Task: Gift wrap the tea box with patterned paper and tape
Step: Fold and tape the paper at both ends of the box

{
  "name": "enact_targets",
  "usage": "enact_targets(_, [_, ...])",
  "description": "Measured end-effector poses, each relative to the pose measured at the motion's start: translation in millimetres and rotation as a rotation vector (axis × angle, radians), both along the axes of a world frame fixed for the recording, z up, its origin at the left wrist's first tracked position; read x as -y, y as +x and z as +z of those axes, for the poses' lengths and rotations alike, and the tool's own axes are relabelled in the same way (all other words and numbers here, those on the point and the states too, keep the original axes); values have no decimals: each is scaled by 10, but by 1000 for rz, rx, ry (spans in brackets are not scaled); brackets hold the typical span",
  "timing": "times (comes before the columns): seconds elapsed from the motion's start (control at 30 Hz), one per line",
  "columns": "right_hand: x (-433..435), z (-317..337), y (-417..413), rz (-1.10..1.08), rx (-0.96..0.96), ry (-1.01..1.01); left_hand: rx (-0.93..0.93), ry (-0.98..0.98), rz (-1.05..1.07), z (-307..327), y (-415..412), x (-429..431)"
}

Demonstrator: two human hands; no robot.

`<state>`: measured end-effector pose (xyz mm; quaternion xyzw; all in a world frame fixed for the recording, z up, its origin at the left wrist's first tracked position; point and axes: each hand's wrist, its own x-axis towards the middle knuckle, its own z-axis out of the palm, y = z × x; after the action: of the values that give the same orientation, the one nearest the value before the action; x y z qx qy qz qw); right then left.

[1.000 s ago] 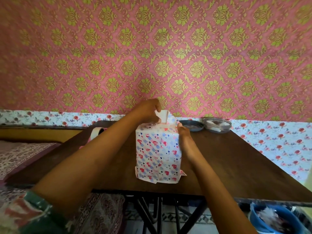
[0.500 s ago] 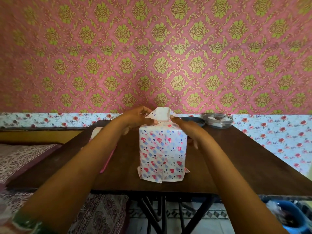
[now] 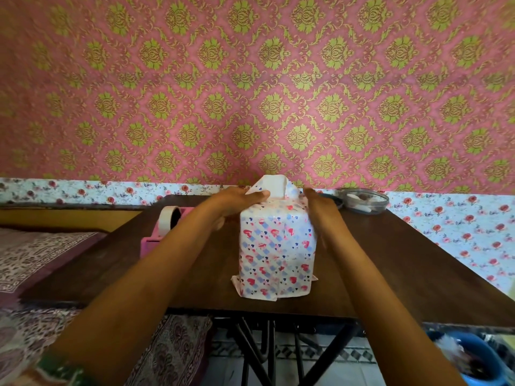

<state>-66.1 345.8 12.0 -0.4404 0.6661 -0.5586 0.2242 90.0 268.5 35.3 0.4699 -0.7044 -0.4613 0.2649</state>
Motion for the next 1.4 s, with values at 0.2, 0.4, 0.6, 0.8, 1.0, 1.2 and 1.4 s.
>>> enact_targets(0.2, [44,208,159,20,-483,216,-36,29,21,37,27,9])
enact_targets(0.4, [195,171,127,-50,-467,274,-127,16,-29,-35,147,31])
enact_targets(0.6, [253,143,65,-66,-411,215,-101,-11,-29,-12,136,-34])
enact_targets(0.8, [76,-2,37,-193,-385,-10,-147,18,26,-27,155,-79])
enact_targets(1.0, [-371,-337,576,-242,-742,-88,-152,-96,72,-40,108,-157])
enact_targets(1.2, [-254,-326,524,-54,-627,82,-127,-166,-118,14,363,-279])
enact_targets(1.4, [-344,-136,154,266,-520,17,-156,-112,-287,-53,475,-258])
